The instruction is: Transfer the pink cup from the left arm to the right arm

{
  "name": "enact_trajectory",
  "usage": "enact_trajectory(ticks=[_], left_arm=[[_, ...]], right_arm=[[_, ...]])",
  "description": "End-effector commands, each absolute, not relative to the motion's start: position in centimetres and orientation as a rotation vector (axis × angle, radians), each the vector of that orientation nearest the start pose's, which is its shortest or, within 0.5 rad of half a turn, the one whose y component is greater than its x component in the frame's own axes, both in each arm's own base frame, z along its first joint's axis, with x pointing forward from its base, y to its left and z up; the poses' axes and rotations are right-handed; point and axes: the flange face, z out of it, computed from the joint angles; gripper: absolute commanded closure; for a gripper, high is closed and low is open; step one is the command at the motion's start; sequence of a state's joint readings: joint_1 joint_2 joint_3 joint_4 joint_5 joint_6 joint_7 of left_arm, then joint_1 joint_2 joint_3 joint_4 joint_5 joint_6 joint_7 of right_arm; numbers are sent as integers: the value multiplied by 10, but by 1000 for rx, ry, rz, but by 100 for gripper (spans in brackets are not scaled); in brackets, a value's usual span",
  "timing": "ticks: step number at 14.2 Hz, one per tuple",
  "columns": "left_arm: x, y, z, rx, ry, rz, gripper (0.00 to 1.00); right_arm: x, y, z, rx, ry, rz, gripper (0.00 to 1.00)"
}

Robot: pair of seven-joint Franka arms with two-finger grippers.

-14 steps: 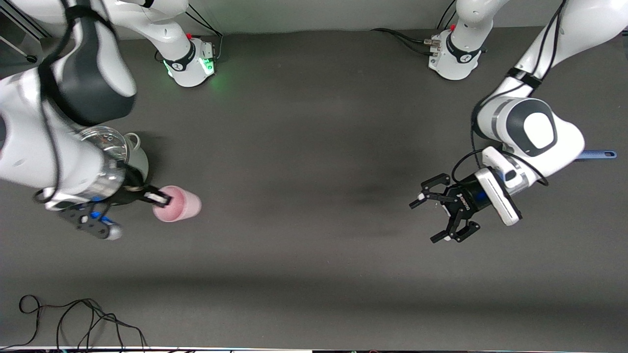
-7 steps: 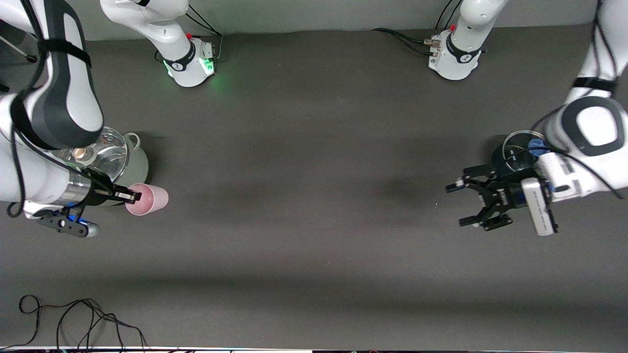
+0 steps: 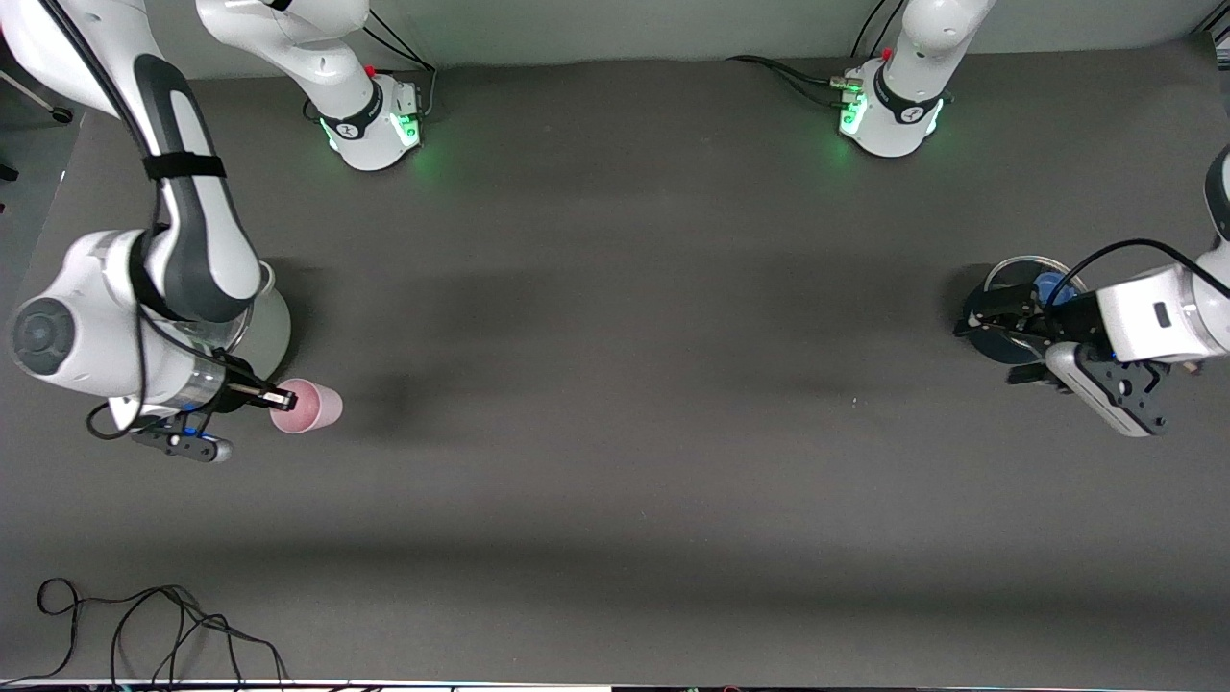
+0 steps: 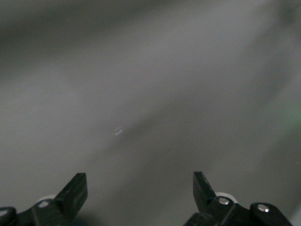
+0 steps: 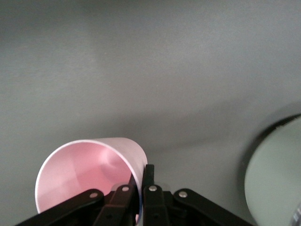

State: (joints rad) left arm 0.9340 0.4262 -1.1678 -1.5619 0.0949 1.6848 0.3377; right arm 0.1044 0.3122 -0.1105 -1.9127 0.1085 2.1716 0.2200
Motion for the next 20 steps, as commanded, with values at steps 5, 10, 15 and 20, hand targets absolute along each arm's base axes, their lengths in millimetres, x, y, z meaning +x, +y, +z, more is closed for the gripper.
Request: enact_trajectory(ticks=[5, 10, 15, 20], left_arm=[[595, 28, 574, -3224, 434, 247, 0], [581, 68, 593, -3157, 146, 210, 0], [569, 36, 594, -3092, 150, 179, 0], [569, 23, 609, -3097, 87, 150, 0]], right_arm=[[574, -11, 257, -3088, 378, -103, 100], [573, -13, 247, -3092, 381, -92, 62], [573, -14, 252, -3089, 386, -94, 18], [583, -8, 338, -3061, 385, -40, 0]])
